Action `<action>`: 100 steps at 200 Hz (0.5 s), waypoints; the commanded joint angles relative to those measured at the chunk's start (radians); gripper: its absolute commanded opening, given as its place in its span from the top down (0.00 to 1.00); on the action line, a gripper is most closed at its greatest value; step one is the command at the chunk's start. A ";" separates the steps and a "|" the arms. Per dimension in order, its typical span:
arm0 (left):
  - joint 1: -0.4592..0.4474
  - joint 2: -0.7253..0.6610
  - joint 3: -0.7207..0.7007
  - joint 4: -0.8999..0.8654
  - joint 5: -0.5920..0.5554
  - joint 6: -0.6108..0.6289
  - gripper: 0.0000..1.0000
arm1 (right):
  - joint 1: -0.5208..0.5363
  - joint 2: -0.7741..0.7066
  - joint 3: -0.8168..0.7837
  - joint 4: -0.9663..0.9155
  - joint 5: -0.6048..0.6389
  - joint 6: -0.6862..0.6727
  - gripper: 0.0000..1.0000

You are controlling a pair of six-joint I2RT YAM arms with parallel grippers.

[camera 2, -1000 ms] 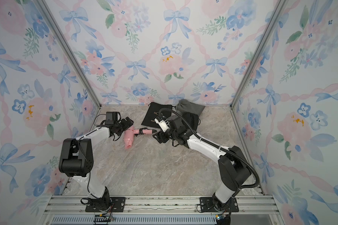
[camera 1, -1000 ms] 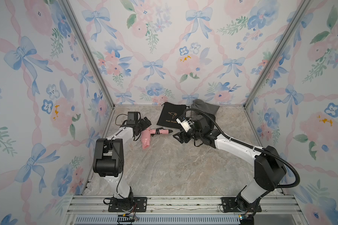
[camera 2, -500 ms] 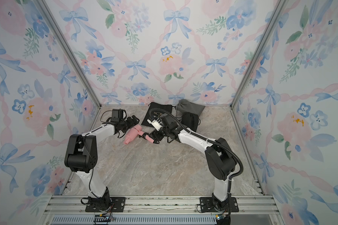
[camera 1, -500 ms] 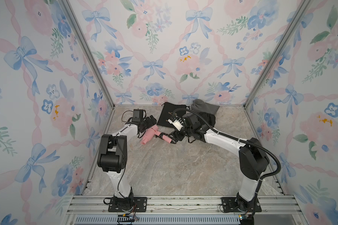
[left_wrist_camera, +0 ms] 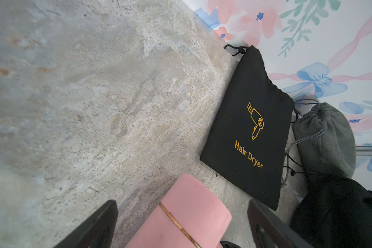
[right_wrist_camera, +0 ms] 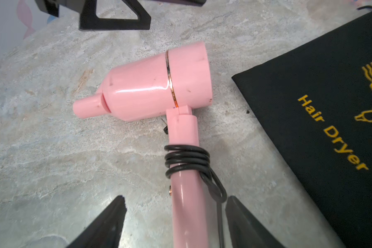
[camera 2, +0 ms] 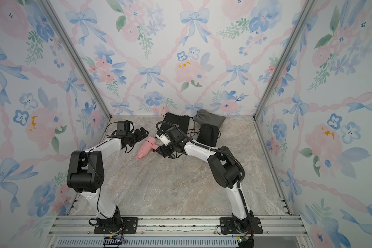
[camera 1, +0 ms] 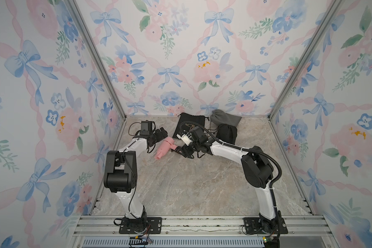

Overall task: Pack away hair dryers
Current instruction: Pick up the hair dryer from the center of the board.

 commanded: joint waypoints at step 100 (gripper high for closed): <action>0.018 -0.051 -0.013 -0.005 0.015 0.026 0.04 | 0.019 0.147 0.195 -0.256 0.027 -0.007 0.24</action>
